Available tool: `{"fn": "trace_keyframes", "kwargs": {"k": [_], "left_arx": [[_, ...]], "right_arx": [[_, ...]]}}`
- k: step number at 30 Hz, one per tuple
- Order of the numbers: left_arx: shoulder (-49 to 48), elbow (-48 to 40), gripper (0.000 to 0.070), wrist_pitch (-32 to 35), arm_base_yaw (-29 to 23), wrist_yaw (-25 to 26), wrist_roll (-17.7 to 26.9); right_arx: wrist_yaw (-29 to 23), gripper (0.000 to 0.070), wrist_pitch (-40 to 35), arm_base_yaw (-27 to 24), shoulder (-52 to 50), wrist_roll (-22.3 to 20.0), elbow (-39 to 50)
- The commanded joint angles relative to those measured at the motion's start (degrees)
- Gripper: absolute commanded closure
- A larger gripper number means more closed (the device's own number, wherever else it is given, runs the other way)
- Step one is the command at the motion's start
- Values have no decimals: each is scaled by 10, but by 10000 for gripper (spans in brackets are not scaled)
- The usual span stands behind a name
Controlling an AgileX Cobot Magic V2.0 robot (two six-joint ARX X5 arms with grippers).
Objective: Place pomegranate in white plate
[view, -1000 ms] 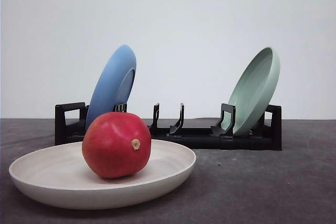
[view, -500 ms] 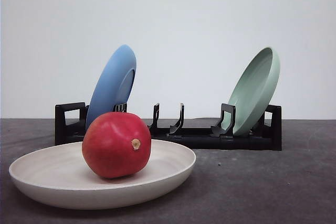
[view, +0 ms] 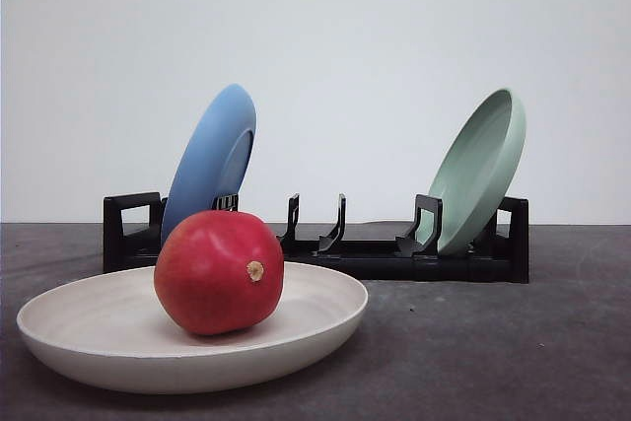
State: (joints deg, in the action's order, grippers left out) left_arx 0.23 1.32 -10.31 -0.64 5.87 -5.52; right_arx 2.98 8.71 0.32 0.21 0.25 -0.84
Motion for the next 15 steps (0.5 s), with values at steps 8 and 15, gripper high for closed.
{"fn": "trace_keyframes", "kwargs": {"k": [8, 15], "left_arx": [[0, -6, 685, 0, -1, -1, 5], [0, -6, 684, 0, -1, -1, 5]], "right_arx": [[0, 684, -6, -1, 0, 6, 2], [0, 684, -6, -1, 0, 6, 2]]}}
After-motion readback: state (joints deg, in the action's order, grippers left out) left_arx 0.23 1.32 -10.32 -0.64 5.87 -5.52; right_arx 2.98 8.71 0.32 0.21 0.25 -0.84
